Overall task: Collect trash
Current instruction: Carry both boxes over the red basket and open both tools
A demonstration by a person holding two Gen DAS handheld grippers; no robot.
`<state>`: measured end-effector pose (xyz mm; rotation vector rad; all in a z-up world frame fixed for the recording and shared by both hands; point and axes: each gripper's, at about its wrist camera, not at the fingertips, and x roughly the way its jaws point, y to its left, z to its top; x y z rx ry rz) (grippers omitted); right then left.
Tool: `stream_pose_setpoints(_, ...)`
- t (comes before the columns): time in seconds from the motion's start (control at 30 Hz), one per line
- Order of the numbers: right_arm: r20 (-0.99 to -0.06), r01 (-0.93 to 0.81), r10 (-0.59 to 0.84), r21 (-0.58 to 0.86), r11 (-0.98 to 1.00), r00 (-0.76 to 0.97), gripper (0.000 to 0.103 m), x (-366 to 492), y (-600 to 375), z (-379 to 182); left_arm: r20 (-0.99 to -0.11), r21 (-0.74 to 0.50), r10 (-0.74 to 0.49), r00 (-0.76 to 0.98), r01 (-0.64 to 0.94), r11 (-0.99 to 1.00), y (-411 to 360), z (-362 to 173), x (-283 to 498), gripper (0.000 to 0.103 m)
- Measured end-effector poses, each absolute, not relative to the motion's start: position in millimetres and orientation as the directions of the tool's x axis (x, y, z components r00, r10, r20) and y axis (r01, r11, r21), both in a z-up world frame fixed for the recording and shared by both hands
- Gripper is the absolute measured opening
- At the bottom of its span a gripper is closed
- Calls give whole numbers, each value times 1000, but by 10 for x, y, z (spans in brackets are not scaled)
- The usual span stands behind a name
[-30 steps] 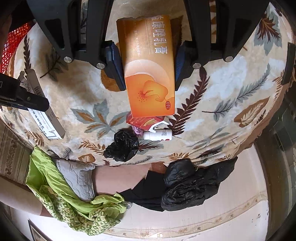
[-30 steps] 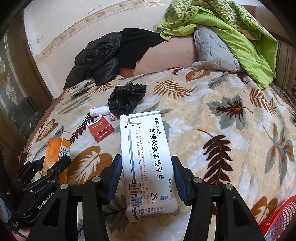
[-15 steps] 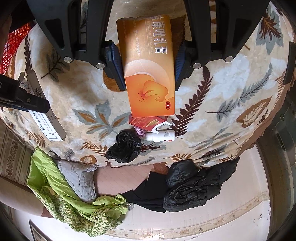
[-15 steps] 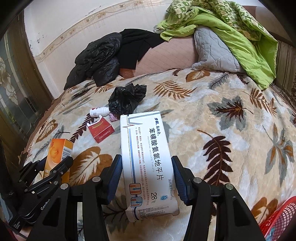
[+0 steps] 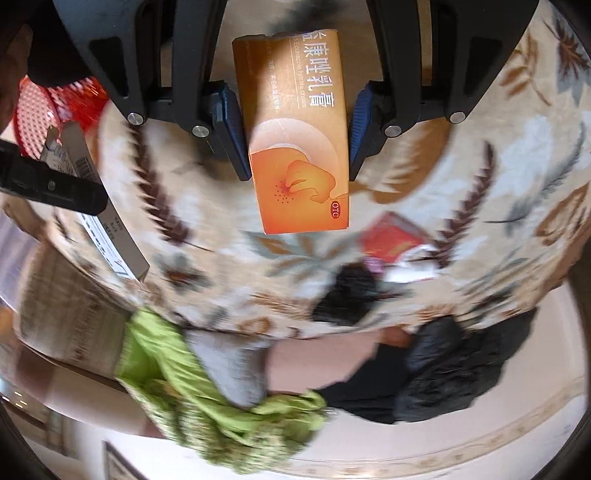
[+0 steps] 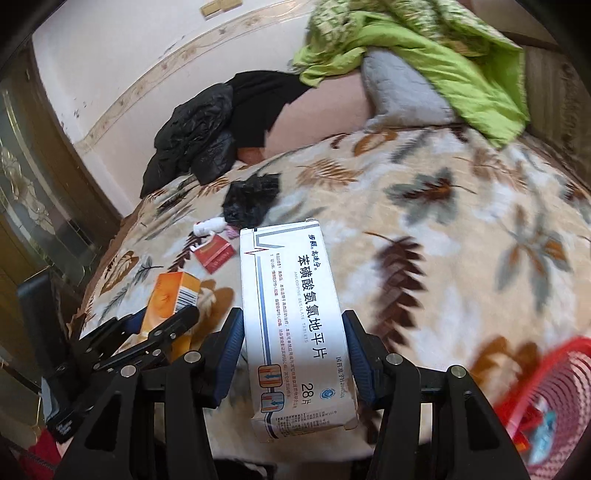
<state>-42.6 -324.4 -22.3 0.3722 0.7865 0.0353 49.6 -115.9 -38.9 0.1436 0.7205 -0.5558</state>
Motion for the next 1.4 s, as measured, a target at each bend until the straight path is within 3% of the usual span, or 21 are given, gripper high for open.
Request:
stream_pose_setpoints(0.47, -700, 445, -42, 405, 798, 713, 57, -1820, -4568, -146, -680, -226, -668, 300, 782, 581, -2353, 5, -253, 48)
stream_pose_setpoints(0.83, -708, 566, -113, 447, 692, 697, 59, -2322, -5149, -240, -721, -291, -691, 54, 882, 371, -3377, 33, -778, 49)
stream_pose_setpoints(0.87, -709, 578, -125, 445, 684, 694, 59, -2348, -5193, -254, -727, -281, -685, 47, 890, 359, -3460, 13, -830, 50)
stream_pose_setpoints(0.93, -714, 593, -137, 441, 673, 686, 59, -2373, -5238, -267, -731, -275, -681, 42, 895, 351, -3543, -16, -869, 67)
stream_pose_setpoints(0.97, -715, 596, -138, 443, 669, 686, 59, -2387, -5257, -272, -733, -277, -679, 42, 894, 353, -3563, -29, -885, 69)
stream_pose_setpoints(1.4, -704, 529, -72, 458, 715, 707, 59, -2102, -5058, -275, -730, -313, -668, 143, 799, 513, -2923, -48, -364, 70)
